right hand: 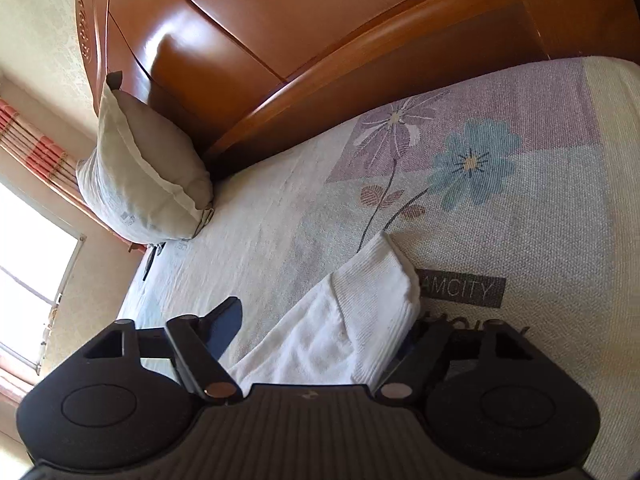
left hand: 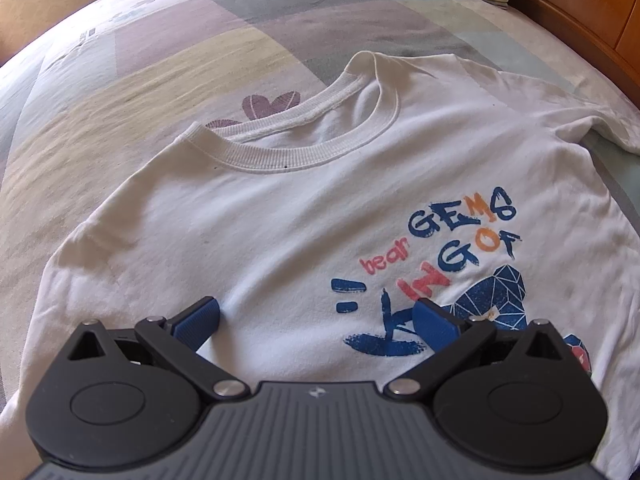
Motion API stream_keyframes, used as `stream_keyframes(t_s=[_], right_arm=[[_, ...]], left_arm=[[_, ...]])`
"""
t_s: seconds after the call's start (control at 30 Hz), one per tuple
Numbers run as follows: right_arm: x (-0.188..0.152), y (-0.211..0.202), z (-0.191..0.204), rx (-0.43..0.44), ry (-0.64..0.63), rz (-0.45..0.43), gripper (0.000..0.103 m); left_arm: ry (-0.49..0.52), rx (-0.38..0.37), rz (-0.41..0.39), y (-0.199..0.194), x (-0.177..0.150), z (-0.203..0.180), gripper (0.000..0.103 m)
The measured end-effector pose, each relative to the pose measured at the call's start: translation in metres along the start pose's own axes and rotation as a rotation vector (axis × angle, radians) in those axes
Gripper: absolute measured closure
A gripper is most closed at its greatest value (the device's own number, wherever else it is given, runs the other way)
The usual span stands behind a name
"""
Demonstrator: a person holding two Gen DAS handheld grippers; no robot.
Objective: Fold clothes
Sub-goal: 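Grasp the white sleeve cuff with the right gripper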
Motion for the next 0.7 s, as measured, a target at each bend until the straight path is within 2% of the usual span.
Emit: stream_keyframes(t_s=[0.03, 0.07, 0.1, 0.3, 0.53, 0.63, 0.7], right_arm=[[0.003, 0.001, -0.004, -0.037, -0.011, 0.009, 0.072], [0.004, 0.002, -0.007, -0.065, -0.023, 0.016, 0.088], [0.005, 0.003, -0.009, -0.088, -0.036, 0.021, 0.096], [0.016, 0.01, 0.025, -0.136, -0.247, -0.005, 0.095], [0.059, 0.007, 0.069, -0.079, -0.373, -0.101, 0.095], [0.064, 0.002, 0.081, -0.056, -0.424, -0.146, 0.095], [0.064, 0.006, 0.077, -0.08, -0.446, -0.152, 0.094]], left_arm=[[0.001, 0.003, 0.004, 0.0, 0.0, 0.0, 0.001], [0.001, 0.005, 0.008, 0.001, 0.001, -0.001, 0.001], [0.002, 0.008, 0.012, 0.001, 0.001, -0.001, 0.001], [0.012, 0.024, 0.034, 0.003, 0.003, -0.002, 0.001], [0.01, 0.033, 0.037, 0.004, 0.005, -0.005, 0.001], [0.003, 0.028, 0.033, 0.005, 0.005, -0.004, 0.001], [0.004, 0.026, 0.031, 0.004, 0.005, -0.004, 0.001]])
Point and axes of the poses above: each gripper's, at about its wrist camera, not at the fingertips, and y roughly the way its jaws point, z to its left, x to its top, the point moved 7 cm from there along y, roughly the way its jaws point, and after that the axes turned 4 degrees about -x, right-handed, at the moved point
